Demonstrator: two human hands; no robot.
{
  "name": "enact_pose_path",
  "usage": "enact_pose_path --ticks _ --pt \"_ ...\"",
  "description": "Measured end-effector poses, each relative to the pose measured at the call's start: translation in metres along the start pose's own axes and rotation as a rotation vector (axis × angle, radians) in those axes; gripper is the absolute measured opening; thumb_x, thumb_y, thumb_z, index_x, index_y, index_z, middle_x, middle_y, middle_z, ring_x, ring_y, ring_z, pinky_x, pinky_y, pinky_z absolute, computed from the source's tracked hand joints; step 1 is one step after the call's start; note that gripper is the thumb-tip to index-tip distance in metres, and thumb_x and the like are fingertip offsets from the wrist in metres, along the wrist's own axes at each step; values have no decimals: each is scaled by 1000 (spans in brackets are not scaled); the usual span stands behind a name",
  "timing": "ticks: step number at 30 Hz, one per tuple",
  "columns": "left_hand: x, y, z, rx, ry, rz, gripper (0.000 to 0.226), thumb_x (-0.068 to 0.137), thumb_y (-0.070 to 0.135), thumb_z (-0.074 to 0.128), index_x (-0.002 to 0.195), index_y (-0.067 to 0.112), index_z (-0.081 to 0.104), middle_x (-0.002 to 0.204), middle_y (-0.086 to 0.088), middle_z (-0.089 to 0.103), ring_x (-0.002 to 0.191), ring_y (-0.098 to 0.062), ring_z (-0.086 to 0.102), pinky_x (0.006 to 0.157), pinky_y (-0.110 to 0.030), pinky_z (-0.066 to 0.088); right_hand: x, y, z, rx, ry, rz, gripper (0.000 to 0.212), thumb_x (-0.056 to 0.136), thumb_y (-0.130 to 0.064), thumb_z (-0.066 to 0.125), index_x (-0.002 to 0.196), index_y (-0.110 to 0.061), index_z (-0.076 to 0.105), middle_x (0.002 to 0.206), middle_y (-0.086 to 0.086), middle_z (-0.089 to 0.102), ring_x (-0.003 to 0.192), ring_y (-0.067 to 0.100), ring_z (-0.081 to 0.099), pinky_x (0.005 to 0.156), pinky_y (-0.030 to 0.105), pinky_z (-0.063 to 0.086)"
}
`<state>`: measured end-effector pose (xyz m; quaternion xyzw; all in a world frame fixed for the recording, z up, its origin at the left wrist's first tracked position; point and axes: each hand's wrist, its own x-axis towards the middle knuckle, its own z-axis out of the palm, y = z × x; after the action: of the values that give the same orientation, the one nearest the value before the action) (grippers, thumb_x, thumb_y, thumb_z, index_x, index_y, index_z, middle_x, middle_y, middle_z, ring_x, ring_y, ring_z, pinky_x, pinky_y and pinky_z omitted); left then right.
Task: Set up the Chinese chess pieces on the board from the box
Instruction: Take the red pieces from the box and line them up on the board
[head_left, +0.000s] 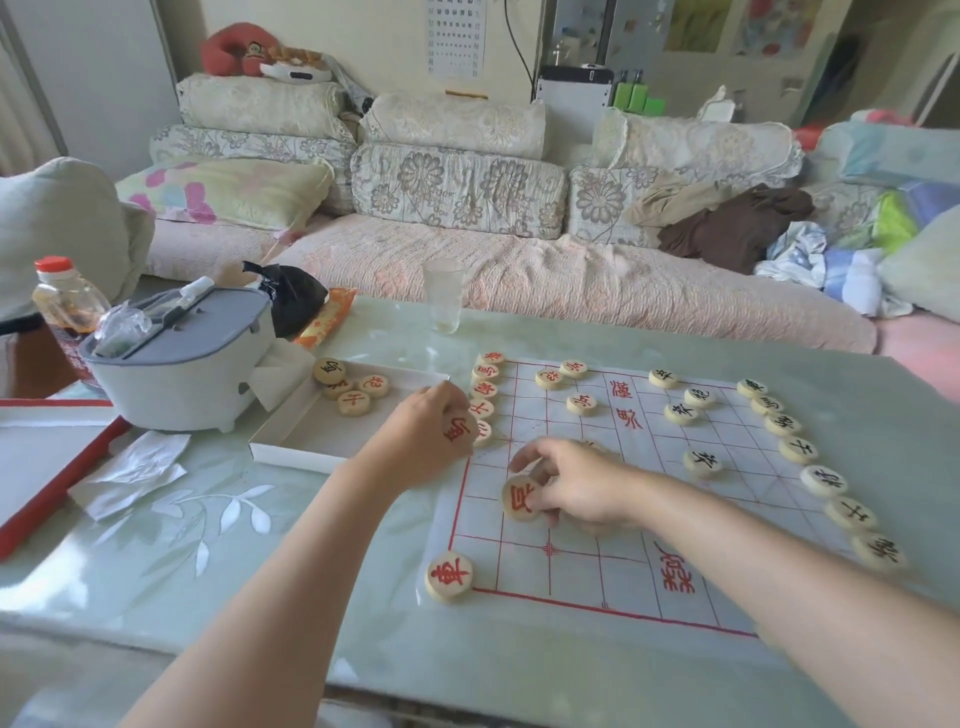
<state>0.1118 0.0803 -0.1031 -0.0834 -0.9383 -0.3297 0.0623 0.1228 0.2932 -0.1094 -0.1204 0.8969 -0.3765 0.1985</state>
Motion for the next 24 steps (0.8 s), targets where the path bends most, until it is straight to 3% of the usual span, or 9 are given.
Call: enact_pose_path --ticks 2,5,9,14,16,20,24 --pt "-6 9 5 -20 -10 -3 42 75 18 77 110 25 55 106 1 56 92 -20 54 70 -25 40 -2 9 8 -45 -2 3 30 89 -1 66 106 -24 59 101 4 64 69 16 63 62 25 49" --pt "-15 20 10 -46 -35 -4 41 77 12 75 109 28 55 106 1 59 90 -21 56 68 -26 47 -9 15 17 -143 20 -5 26 89 -13 64 106 -32 62 99 -8 63 82 10 59 67 21 46" --pt "-23 28 14 -68 -64 -36 40 81 10 70 111 32 55 106 3 59 92 -22 59 75 -34 55 -15 10 19 -312 71 -43 28 93 -24 56 117 -38 61 119 -10 59 102 13 59 81 24 47" --pt "-36 29 16 -183 -65 -136 35 83 7 65 108 32 61 102 -1 65 88 -23 63 78 -39 55 -16 11 21 -433 54 -79 32 94 -30 55 125 -35 59 127 -9 56 113 15 57 96 33 48" --pt "-41 30 13 -315 -76 -189 35 84 0 64 108 26 64 97 1 66 85 -21 65 77 -37 57 -19 7 19 -397 106 -121 39 94 -29 56 133 -33 53 125 -11 55 111 13 57 93 31 47" --pt "-49 32 8 -606 -52 -292 29 81 -6 68 103 12 66 93 -10 67 84 -24 70 73 -34 61 -24 -8 18 -166 244 -321 52 86 -28 73 132 -33 51 119 -13 56 75 -13 50 70 11 35" --pt "-58 32 6 -827 -28 -372 25 79 1 75 100 3 63 95 -20 71 79 -30 72 74 -39 61 -25 -18 22 -140 307 -456 44 78 -23 82 118 -24 63 110 -13 57 79 -26 46 68 1 34"
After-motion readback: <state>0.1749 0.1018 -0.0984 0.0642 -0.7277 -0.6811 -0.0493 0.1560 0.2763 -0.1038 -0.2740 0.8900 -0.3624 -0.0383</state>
